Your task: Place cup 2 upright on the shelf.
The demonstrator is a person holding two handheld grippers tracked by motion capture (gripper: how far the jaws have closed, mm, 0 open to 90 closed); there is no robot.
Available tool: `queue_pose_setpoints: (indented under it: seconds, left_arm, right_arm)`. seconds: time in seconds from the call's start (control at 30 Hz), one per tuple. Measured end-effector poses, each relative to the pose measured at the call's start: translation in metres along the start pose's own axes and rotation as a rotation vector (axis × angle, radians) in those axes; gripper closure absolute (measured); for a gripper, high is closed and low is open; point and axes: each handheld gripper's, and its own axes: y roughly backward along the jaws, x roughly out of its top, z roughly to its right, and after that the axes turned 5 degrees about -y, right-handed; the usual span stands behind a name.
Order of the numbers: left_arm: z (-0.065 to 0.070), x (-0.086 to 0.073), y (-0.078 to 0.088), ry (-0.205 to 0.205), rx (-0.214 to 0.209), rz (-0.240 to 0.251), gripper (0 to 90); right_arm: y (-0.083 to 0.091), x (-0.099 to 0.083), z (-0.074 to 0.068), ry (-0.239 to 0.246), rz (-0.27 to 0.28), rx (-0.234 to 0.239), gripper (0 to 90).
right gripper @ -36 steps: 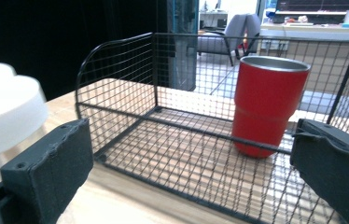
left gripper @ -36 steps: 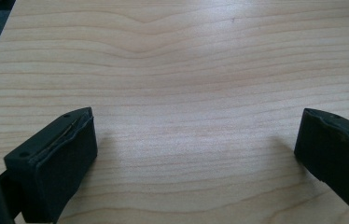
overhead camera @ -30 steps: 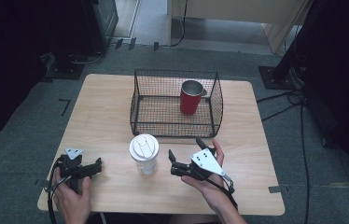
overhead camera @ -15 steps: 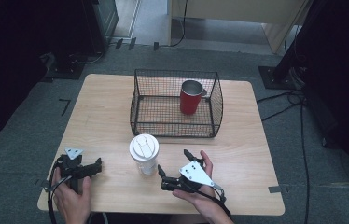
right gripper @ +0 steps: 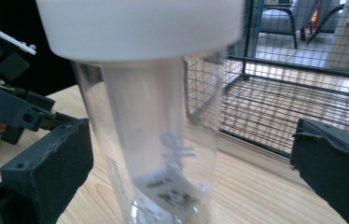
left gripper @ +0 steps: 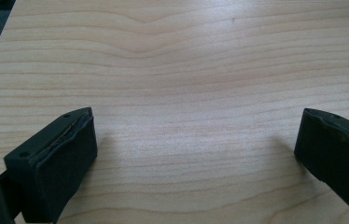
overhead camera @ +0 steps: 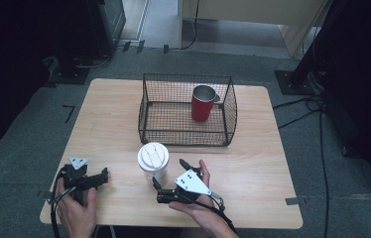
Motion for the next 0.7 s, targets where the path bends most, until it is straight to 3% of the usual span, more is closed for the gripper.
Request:
queue_pose_setpoints:
  seconds: [0.37,0.7]
  left_arm:
    - [0.0,0.0,0.0,0.0,0.0,0.0,0.0]
    - [0.0,0.0,0.0,0.0,0.0,0.0,0.0]
  right_arm:
    - [-0.017,0.007,-0.01,-0.002,0.019,0.012,0.0]
    - [-0.031,0.009,-0.016,-0.004,0.052,-0.012,1.1]
